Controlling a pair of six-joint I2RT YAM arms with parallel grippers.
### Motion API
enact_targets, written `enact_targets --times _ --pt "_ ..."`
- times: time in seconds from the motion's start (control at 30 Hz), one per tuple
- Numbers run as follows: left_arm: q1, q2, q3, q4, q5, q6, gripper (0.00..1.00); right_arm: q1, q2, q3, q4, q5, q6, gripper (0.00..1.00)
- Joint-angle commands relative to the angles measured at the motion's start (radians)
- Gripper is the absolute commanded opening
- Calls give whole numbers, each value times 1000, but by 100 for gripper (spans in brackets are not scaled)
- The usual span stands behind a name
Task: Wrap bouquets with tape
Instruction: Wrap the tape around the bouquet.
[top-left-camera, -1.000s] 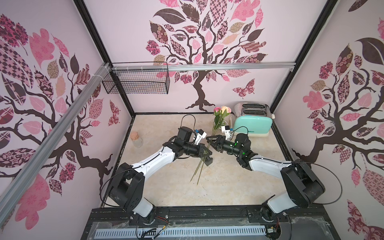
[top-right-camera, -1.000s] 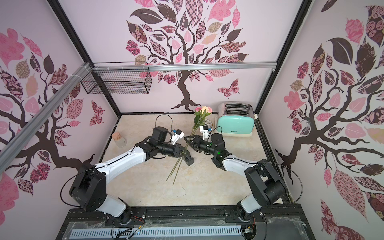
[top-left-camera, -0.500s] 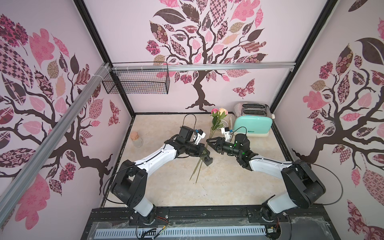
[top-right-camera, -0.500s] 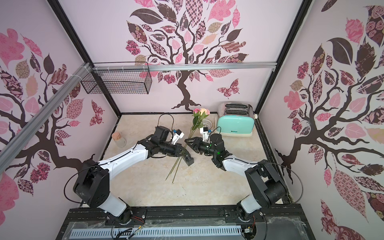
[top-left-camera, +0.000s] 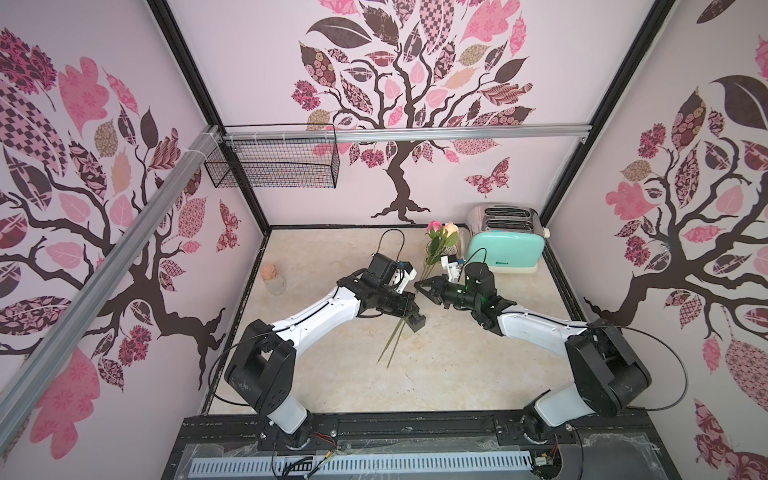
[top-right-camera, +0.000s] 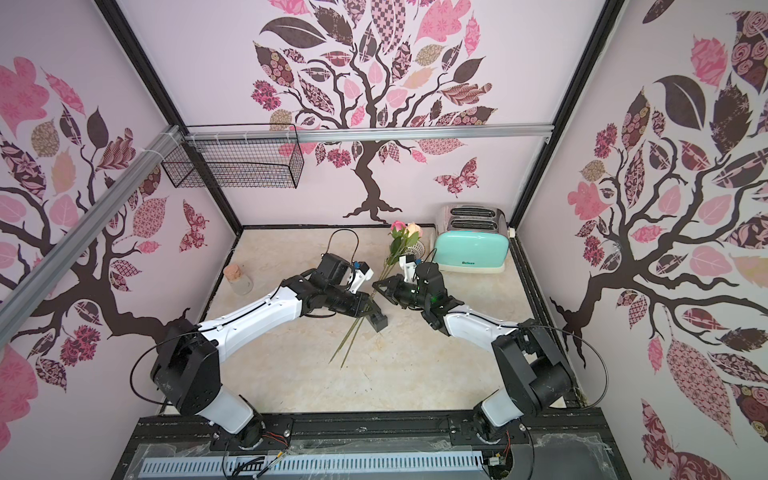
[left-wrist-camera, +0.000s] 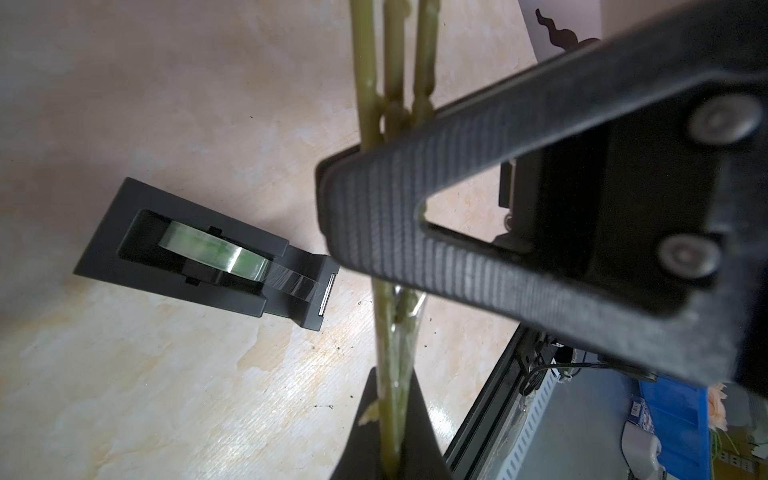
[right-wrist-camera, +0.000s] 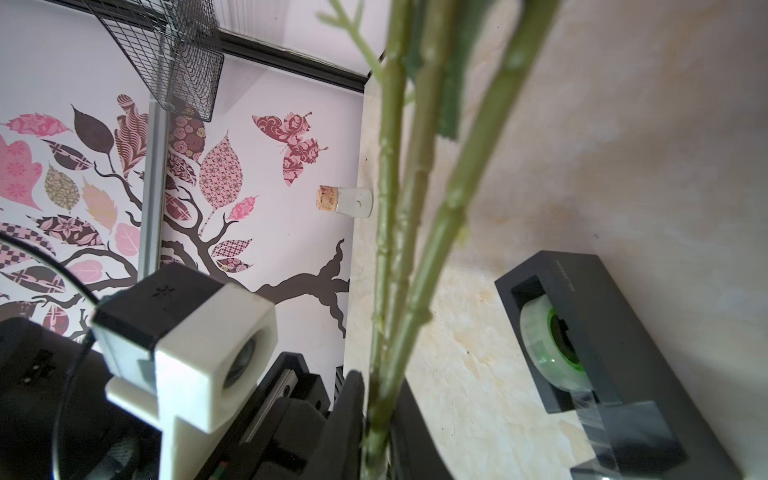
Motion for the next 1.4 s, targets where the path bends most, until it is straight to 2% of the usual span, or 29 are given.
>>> enact_targets --times 0.0,0.03,0.1,0.17,0.2,0.3,0.43,0.53,0.73,0.8,0.87,0.9,1.0,1.03,1.1,1.2,1.3,1.37 --pt "-5 11 38 -16 -39 26 0 -1 3 44 -42 12 -29 7" --pt "-6 10 39 -15 -35 23 0 -1 3 41 -35 11 -29 1" --pt "-6 9 44 -14 -18 16 2 -1 3 33 -16 12 -25 0" --pt "-1 -2 40 -2 10 0 28 -1 5 22 19 9 -19 0" --pt "6 -12 33 9 35 -14 36 -1 5 17 34 9 -17 0" --pt "66 -55 -24 91 163 -85 43 -2 7 7 90 -6 -22 0" --pt "157 -98 -140 252 353 -207 47 -2 20 -11 202 -44 -12 0" --pt "166 -97 -184 318 444 -262 48 -2 34 -17 286 -67 13 0" --pt "168 -80 -245 453 529 -357 46 -2 58 -29 438 -102 57 0" --pt "171 -80 -252 483 534 -380 37 -2 67 -27 465 -116 69 0" --pt "171 -76 -246 479 526 -376 17 -2 66 -29 463 -109 66 0" --pt "171 -72 -238 459 514 -361 2 -2 62 -29 450 -105 57 0" --pt "170 -73 -194 347 439 -276 0 -2 44 -24 388 -87 24 4" --pt "165 -77 -172 290 396 -224 0 -2 37 -20 361 -80 14 8" --pt "144 -83 -120 168 300 -131 0 -2 26 -5 296 -70 -6 24" --pt "91 -75 -54 29 151 -24 0 -2 16 12 226 -57 -29 35" --pt "36 -60 -7 -61 -9 37 0 -2 5 24 165 -41 -50 36" --pt "13 -57 2 -80 -66 51 0 -2 2 33 124 -35 -64 36"
